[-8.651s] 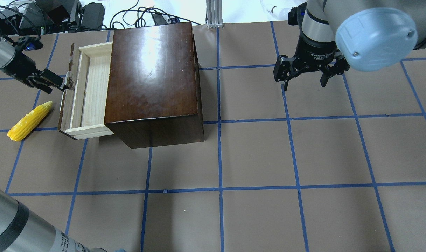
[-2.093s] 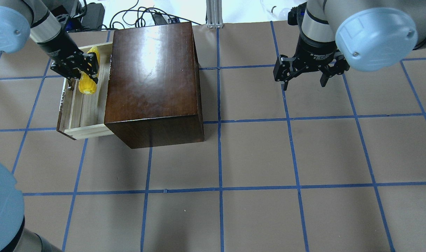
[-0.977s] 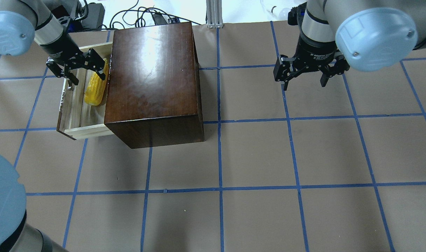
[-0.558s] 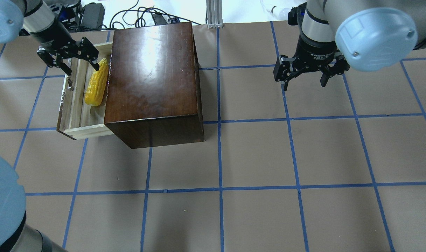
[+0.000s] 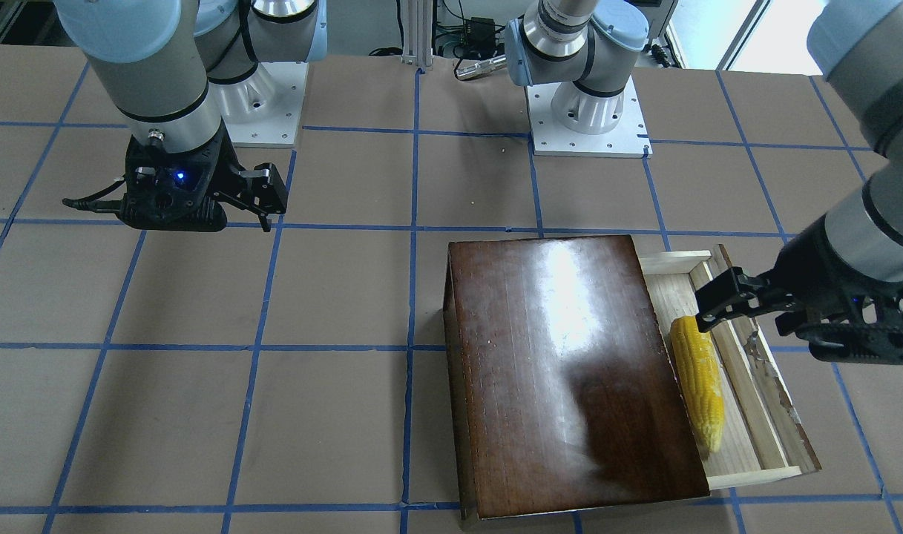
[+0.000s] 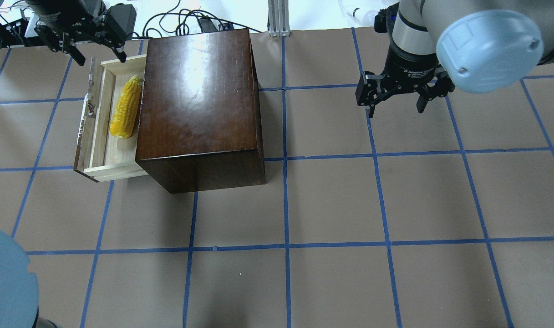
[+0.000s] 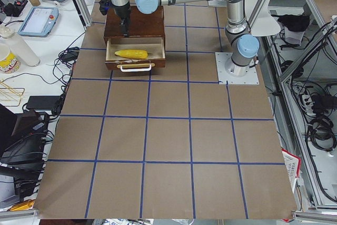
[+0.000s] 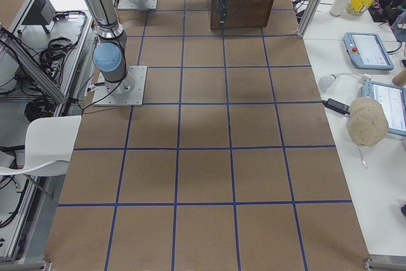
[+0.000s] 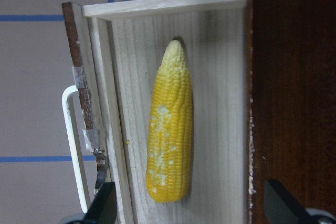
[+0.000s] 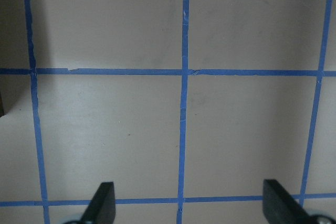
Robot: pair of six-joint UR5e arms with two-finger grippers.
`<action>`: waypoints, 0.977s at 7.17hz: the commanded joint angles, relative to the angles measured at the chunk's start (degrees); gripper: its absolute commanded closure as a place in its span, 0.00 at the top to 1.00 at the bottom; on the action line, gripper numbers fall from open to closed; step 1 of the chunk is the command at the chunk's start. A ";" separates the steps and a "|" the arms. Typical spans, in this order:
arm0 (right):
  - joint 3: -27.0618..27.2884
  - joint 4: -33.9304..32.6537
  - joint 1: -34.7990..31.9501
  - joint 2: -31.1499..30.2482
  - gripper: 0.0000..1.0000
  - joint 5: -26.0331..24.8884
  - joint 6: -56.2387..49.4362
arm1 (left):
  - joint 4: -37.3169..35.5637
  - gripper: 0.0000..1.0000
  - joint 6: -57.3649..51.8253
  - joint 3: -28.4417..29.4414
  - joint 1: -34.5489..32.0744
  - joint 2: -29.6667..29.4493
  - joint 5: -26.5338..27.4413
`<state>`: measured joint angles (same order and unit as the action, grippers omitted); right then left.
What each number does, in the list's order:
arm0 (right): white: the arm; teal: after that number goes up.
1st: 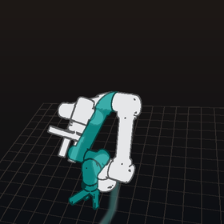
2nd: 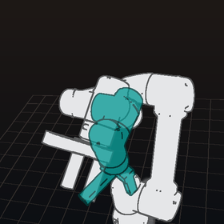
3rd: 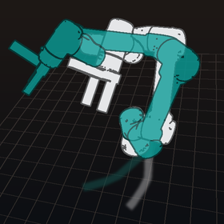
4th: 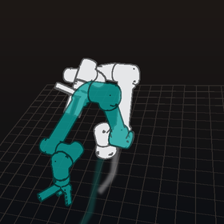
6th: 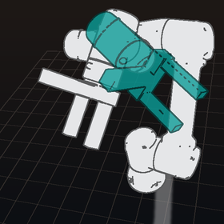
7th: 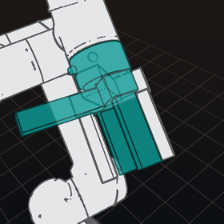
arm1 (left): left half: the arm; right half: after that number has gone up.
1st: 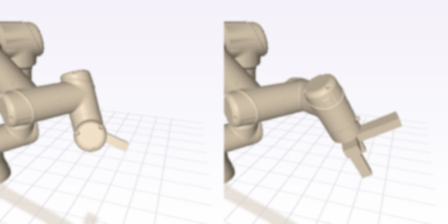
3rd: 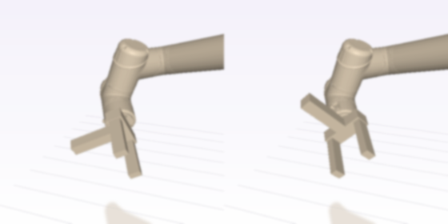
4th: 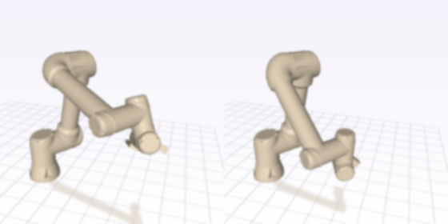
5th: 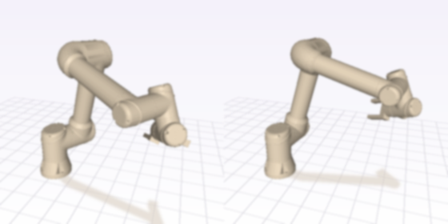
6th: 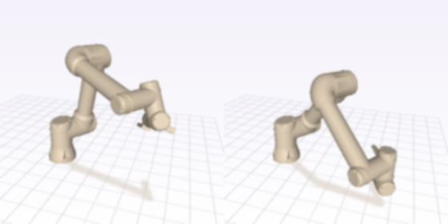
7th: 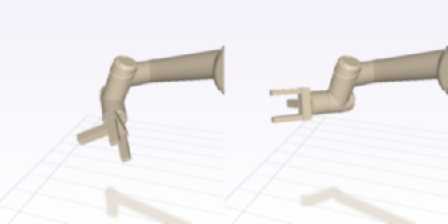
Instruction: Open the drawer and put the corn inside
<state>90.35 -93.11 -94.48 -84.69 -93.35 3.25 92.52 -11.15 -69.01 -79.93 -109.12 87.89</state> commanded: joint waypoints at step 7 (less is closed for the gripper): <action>0.00 0.04 0.00 0.05 1.00 0.01 0.00 | -0.14 1.00 13.53 -11.74 -10.86 9.43 3.78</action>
<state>90.35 -93.08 -94.48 -84.64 -93.30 3.25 92.49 2.38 -78.63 -90.60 -101.63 91.79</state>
